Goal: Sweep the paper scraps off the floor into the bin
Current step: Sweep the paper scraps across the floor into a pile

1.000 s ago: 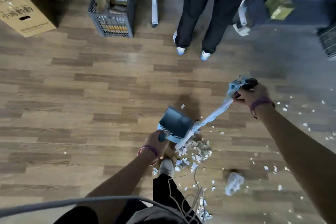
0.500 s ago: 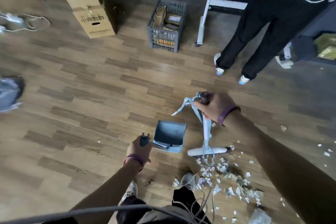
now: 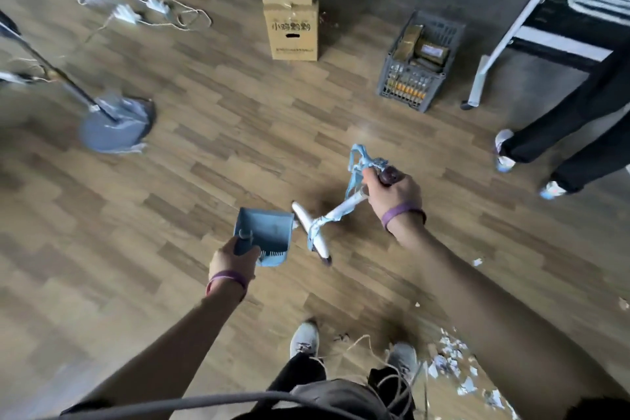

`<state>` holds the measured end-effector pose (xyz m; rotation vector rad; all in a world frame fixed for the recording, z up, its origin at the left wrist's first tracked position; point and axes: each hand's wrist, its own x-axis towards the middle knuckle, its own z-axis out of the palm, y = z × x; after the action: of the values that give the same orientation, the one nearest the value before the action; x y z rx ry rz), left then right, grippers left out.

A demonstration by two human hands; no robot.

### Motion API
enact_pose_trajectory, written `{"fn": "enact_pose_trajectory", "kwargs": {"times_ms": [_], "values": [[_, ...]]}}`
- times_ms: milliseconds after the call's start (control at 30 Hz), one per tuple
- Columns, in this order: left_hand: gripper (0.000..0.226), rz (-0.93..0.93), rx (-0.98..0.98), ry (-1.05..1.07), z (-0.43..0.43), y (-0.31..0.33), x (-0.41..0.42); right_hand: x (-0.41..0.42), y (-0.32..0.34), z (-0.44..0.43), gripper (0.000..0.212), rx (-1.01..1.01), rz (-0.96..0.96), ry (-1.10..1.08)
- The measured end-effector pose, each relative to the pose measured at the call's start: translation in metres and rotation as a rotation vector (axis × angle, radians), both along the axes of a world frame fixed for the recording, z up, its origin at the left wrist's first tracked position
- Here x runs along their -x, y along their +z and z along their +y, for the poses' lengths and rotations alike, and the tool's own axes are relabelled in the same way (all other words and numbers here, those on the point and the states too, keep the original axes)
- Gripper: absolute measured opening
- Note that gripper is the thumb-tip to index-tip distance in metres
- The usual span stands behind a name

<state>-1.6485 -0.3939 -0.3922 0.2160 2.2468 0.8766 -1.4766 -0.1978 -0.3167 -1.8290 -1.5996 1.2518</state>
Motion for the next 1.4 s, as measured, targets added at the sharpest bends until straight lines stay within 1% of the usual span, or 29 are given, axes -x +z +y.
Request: {"fn": "enact_pose_trajectory", "kwargs": {"times_ms": [67,133,167,200,233,267,300,333,400,433,467,500,567,600,633,700,733,800,900,933,1033,1133,1200,1233,1267,1300,1367,1400], "values": [[0.032,0.055,0.051,0.030,-0.019,0.000,0.027,0.027,-0.019,-0.013,0.055,0.089,0.145,-0.072],[0.040,0.071,0.078,0.077,-0.034,0.003,0.045,0.047,-0.053,-0.020,0.049,0.206,0.244,-0.116],[0.043,0.081,0.088,0.096,-0.041,0.005,0.053,0.058,-0.054,-0.028,0.047,0.263,0.283,-0.135],[0.045,0.084,0.102,0.116,-0.047,0.004,0.061,0.067,-0.048,-0.039,0.041,0.312,0.342,-0.163],[0.046,0.081,0.120,0.129,-0.054,0.001,0.069,0.076,-0.047,-0.049,0.029,0.366,0.410,-0.223],[0.042,0.079,0.143,0.133,-0.061,-0.003,0.076,0.083,-0.047,-0.059,0.022,0.411,0.462,-0.284],[0.035,0.070,0.173,0.132,-0.068,-0.010,0.083,0.087,-0.054,-0.065,0.021,0.453,0.495,-0.320],[0.028,0.059,0.196,0.134,-0.074,-0.017,0.088,0.089,-0.064,-0.073,0.022,0.489,0.481,-0.331],[0.026,0.040,0.213,0.127,-0.081,-0.031,0.093,0.087,-0.081,-0.086,0.020,0.540,0.476,-0.331],[0.027,0.036,0.221,0.105,-0.084,-0.036,0.092,0.084,-0.092,-0.093,0.016,0.544,0.468,-0.317],[0.028,0.034,0.232,0.076,-0.084,-0.040,0.090,0.078,-0.106,-0.098,0.008,0.527,0.410,-0.274],[0.028,0.035,0.245,0.052,-0.083,-0.044,0.088,0.070,-0.126,-0.101,0.011,0.510,0.350,-0.209],[0.028,0.026,0.247,0.024,-0.077,-0.049,0.078,0.048,-0.147,-0.104,0.036,0.464,0.161,-0.081],[0.029,0.012,0.243,0.027,-0.072,-0.050,0.071,0.036,-0.154,-0.102,0.043,0.451,0.092,-0.044],[0.032,-0.003,0.238,0.036,-0.067,-0.049,0.063,0.024,-0.155,-0.101,0.044,0.448,0.037,-0.022],[0.043,-0.017,0.223,0.037,-0.058,-0.048,0.046,-0.001,-0.151,-0.098,0.043,0.425,-0.001,-0.045],[0.044,-0.022,0.219,0.015,-0.053,-0.048,0.037,-0.014,-0.153,-0.097,0.043,0.407,0.015,-0.076],[0.039,-0.025,0.217,-0.049,-0.043,-0.044,0.016,-0.035,-0.143,-0.095,0.043,0.362,0.007,-0.091],[0.034,-0.012,0.227,-0.149,-0.030,-0.041,-0.027,-0.071,-0.112,-0.090,0.028,0.252,-0.086,-0.085],[0.032,-0.007,0.235,-0.193,-0.026,-0.040,-0.044,-0.088,-0.105,-0.088,0.026,0.215,-0.114,-0.086],[0.030,-0.023,0.240,-0.281,-0.010,-0.038,-0.101,-0.141,-0.089,-0.086,0.027,0.139,-0.209,-0.098],[0.029,-0.101,0.178,-0.315,0.002,-0.043,-0.154,-0.194,-0.077,-0.088,0.030,0.059,-0.223,-0.107],[0.031,-0.177,0.139,-0.281,0.003,-0.071,-0.180,-0.222,-0.068,-0.090,0.029,0.008,-0.194,-0.040],[0.032,-0.223,0.109,-0.247,0.004,-0.074,-0.194,-0.233,-0.064,-0.090,0.024,0.005,-0.170,0.022],[0.030,-0.260,0.079,-0.209,0.005,-0.067,-0.207,-0.240,-0.063,-0.090,0.017,0.017,-0.159,0.099],[0.024,-0.286,0.044,-0.153,0.007,-0.047,-0.221,-0.246,-0.065,-0.090,0.012,0.039,-0.163,0.175],[0.006,-0.316,0.014,-0.036,0.005,-0.025,-0.236,-0.252,-0.072,-0.088,0.008,0.103,-0.190,0.310],[0.005,-0.319,0.010,-0.003,0.002,-0.020,-0.238,-0.251,-0.074,-0.088,0.007,0.134,-0.215,0.361]]}}
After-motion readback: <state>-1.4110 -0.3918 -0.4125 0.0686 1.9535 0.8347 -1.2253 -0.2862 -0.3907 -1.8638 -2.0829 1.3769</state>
